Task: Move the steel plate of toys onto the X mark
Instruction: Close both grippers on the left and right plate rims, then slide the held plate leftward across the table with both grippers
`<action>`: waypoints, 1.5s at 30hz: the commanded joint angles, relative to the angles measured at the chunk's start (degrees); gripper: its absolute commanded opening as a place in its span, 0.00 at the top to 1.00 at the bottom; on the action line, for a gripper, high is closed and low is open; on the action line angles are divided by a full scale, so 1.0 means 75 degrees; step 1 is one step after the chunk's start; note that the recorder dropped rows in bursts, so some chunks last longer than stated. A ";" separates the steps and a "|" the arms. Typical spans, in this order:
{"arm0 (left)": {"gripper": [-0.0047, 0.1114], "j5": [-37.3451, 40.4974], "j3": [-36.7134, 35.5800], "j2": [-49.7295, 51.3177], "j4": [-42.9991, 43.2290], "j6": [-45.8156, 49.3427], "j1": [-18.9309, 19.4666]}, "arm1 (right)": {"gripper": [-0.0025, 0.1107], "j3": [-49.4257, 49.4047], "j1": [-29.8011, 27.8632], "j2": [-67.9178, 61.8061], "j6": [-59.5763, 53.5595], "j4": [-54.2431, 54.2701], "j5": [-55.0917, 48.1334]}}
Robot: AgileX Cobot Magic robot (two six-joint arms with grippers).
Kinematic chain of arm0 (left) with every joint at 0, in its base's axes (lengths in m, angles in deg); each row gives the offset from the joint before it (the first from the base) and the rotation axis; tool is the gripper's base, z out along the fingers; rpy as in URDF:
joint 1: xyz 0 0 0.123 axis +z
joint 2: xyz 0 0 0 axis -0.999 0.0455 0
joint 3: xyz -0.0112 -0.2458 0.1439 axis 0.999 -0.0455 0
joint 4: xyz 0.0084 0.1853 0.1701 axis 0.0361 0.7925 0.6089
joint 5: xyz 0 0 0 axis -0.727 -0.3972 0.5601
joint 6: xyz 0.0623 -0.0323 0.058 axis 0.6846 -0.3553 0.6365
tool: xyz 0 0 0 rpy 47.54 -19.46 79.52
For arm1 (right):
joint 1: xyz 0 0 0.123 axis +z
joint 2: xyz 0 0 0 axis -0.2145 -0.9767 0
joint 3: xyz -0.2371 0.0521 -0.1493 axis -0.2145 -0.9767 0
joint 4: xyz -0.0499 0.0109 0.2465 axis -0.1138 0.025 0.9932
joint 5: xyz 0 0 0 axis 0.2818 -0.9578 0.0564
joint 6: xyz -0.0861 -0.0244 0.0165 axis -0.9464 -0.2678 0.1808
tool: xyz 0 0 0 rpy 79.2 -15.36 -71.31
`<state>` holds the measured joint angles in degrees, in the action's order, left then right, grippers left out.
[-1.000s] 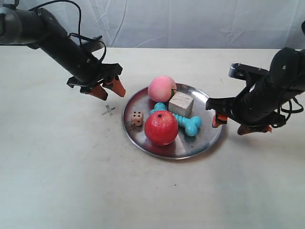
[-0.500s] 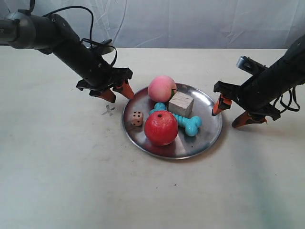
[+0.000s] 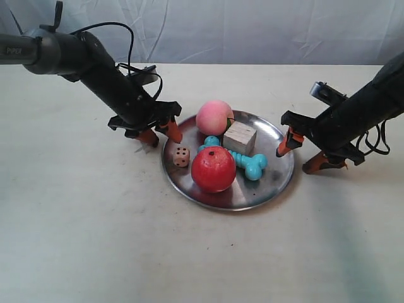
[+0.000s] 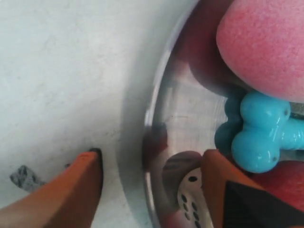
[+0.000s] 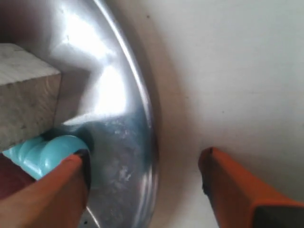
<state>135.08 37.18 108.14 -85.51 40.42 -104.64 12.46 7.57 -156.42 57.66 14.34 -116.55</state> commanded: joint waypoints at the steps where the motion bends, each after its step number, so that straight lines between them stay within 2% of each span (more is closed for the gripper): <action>1: 0.45 0.0005 -0.0013 0.0311 -0.0023 -0.0022 -0.0203 | 0.40 -0.0046 0.0033 -0.0457 -0.0380 0.0453 0.0157; 4: 0.45 0.0036 -0.0013 0.0449 -0.0113 -0.0022 -0.0313 | 0.45 -0.0046 0.0033 -0.0580 -0.0378 0.0506 0.0171; 5: 0.45 0.0036 -0.0013 0.0480 -0.0146 -0.0007 -0.0384 | 0.51 -0.0046 0.0033 -0.0656 -0.0378 0.0622 0.0171; 8: 0.45 0.0036 -0.0013 0.0482 -0.0184 0.0005 -0.0503 | 0.49 -0.0046 0.0158 -0.0811 -0.0459 0.0821 0.0219; 13: 0.47 0.0285 -0.0013 0.0482 -0.0184 0.0005 -0.0626 | 0.49 -0.0046 0.0983 -0.1174 -0.0587 0.1134 0.0638; 15: 0.60 0.0587 -0.0013 0.0530 -0.0168 0.0005 -0.0626 | 0.53 -0.0046 0.1106 -0.1181 -0.0587 0.1361 0.0737; 17: 0.81 0.0771 -0.0013 0.0594 -0.0112 0.0005 -0.0675 | 0.67 -0.0046 0.1105 -0.1181 -0.0587 0.1487 0.0698; 18: 0.91 0.0871 -0.0013 0.0625 -0.0138 0.0045 -0.0701 | 0.79 -0.0046 0.1105 -0.1181 -0.0587 0.1501 0.0654; 19: 0.96 0.0969 -0.0013 0.0631 -0.0211 0.0063 -0.0720 | 0.89 -0.0046 0.1105 -0.1181 -0.0587 0.1501 0.0620; 20: 0.96 0.1025 -0.0013 0.0631 -0.0349 0.0061 -0.0720 | 0.98 -0.0046 0.1105 -0.1181 -0.0587 0.1501 0.0600; 36: 0.96 0.1504 0.0046 0.0616 -0.0466 0.0061 -0.0720 | 0.98 -0.0046 0.1105 -0.1181 -0.0587 0.1531 0.0129; 45: 0.96 0.2317 0.0864 0.0616 -0.0348 0.0061 -0.0720 | 0.99 -0.0046 0.1105 -0.1181 -0.0674 0.1551 -0.0144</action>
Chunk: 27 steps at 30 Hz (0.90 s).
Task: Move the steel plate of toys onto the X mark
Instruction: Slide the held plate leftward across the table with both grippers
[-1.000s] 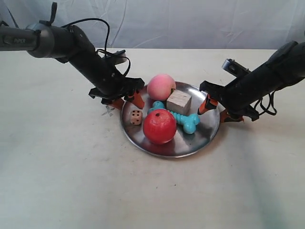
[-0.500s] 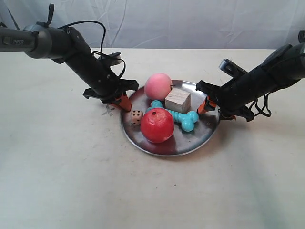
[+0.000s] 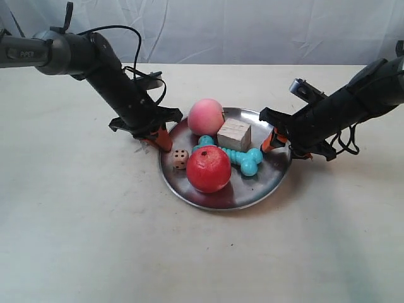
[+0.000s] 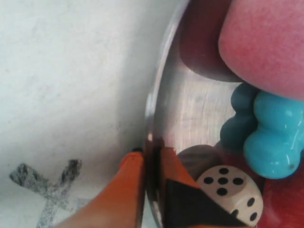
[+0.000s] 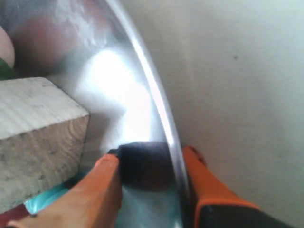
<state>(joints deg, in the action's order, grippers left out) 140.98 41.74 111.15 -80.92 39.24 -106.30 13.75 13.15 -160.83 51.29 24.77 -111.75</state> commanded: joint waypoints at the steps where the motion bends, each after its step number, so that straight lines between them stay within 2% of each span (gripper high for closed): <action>1: 0.96 0.1530 0.0333 0.0215 -0.0911 0.0219 -0.0498 | 0.99 -0.0219 0.0362 -0.0592 0.0118 0.0229 -0.0834; 17: 0.96 0.1530 0.1317 0.0197 -0.0511 -0.0043 -0.0498 | 0.99 -0.0199 0.0362 -0.0592 -0.0264 0.0772 -0.1219; 27: 0.96 0.1530 0.1506 -0.0250 -0.0163 -0.0183 -0.0483 | 0.99 0.0647 0.0362 -0.0592 -0.0286 0.0836 -0.1808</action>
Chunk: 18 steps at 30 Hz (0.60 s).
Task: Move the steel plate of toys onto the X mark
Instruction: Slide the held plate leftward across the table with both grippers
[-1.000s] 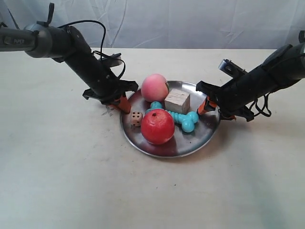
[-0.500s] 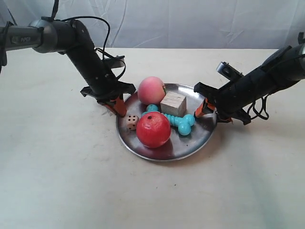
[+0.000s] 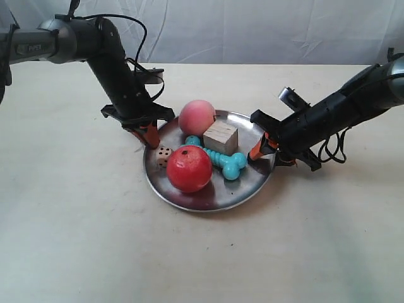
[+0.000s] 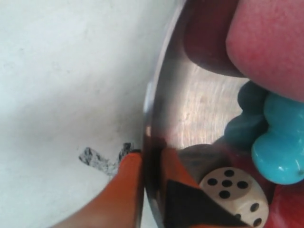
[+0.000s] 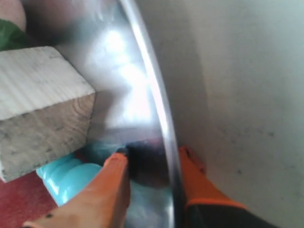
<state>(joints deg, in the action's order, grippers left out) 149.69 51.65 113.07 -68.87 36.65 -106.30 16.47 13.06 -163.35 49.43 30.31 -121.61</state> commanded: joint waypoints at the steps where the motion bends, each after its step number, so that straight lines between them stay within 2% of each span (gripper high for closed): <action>1: 0.96 0.0369 0.0185 -0.0571 -0.1640 0.0119 -0.0483 | 0.99 0.0388 0.0373 -0.0257 -0.0038 0.0104 -0.0572; 18: 0.96 0.0369 0.0185 -0.1146 0.0162 -0.0493 -0.0458 | 0.99 0.1733 0.0442 -0.0257 0.0780 0.0219 -0.1257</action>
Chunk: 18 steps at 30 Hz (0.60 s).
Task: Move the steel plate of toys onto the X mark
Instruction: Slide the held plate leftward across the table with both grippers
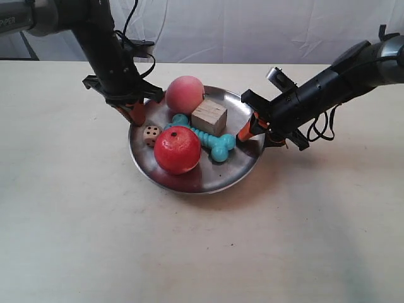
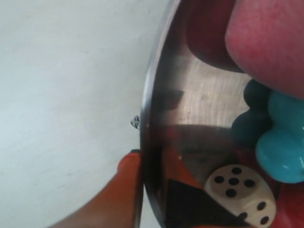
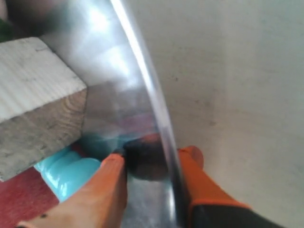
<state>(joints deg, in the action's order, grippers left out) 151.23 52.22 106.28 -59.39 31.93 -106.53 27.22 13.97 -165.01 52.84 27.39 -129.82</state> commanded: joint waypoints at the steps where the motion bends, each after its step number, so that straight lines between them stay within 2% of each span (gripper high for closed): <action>1: 0.96 0.0164 0.0109 -0.0240 -0.1019 0.0123 -0.0428 | 0.99 0.0374 0.0362 -0.0035 0.0340 0.0593 -0.0146; 7: 0.96 0.0164 0.0109 -0.0240 -0.0844 0.0092 -0.0330 | 0.99 0.1101 0.0908 -0.0296 0.0805 0.0593 0.0043; 18: 0.96 0.0164 0.0109 -0.0024 0.0085 -0.0150 0.0299 | 0.99 0.3083 0.1757 -0.1649 0.1908 0.0402 0.0007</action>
<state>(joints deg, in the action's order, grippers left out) 151.23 52.26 105.93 -46.56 30.02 -101.95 46.60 24.04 -175.50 63.18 23.79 -131.96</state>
